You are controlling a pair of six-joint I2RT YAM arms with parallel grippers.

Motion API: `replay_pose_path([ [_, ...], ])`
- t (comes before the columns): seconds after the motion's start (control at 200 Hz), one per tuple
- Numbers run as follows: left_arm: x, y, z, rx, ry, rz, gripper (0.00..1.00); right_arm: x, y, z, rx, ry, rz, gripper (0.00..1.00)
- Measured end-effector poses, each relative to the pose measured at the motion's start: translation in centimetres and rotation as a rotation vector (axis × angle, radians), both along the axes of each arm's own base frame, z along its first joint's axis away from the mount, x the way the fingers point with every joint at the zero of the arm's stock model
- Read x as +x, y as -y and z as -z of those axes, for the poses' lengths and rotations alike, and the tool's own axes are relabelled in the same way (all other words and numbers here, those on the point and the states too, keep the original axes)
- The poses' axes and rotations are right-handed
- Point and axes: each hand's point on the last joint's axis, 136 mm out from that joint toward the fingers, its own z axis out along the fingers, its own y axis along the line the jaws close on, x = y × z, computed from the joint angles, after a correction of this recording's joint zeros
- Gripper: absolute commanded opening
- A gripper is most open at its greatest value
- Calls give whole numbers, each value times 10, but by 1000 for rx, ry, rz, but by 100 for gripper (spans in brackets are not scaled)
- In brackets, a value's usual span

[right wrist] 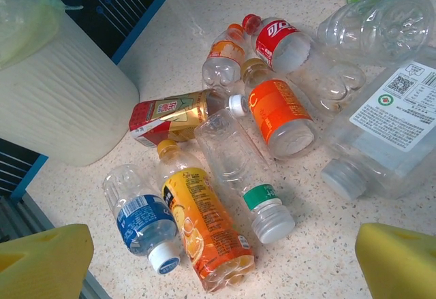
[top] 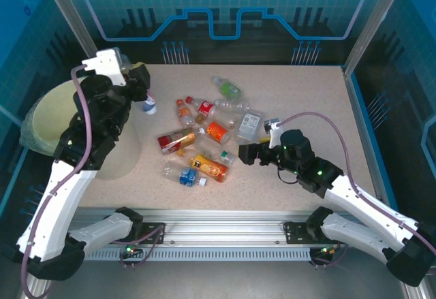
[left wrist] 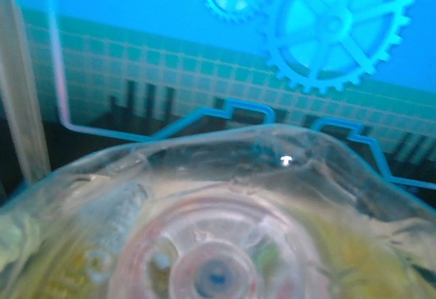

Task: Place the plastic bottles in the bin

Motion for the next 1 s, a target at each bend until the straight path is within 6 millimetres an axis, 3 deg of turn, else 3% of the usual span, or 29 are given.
replay_pose_path([
  [0.225,-9,-67,-6,116,-7,-260,50,-1,6,-5,3,33,15,100],
  [0.495,-22,-150,11,167,-107,-556,51,1,10,-5,2,48,37,100],
  [0.655,-23,-189,39,175,-203,-680,51,4,13,-6,-6,60,58,100],
  [0.875,-29,-255,97,139,-389,-834,51,5,18,-10,-16,87,79,100],
  [1.0,-32,-278,116,87,-440,-868,53,6,22,-15,-11,105,97,100],
])
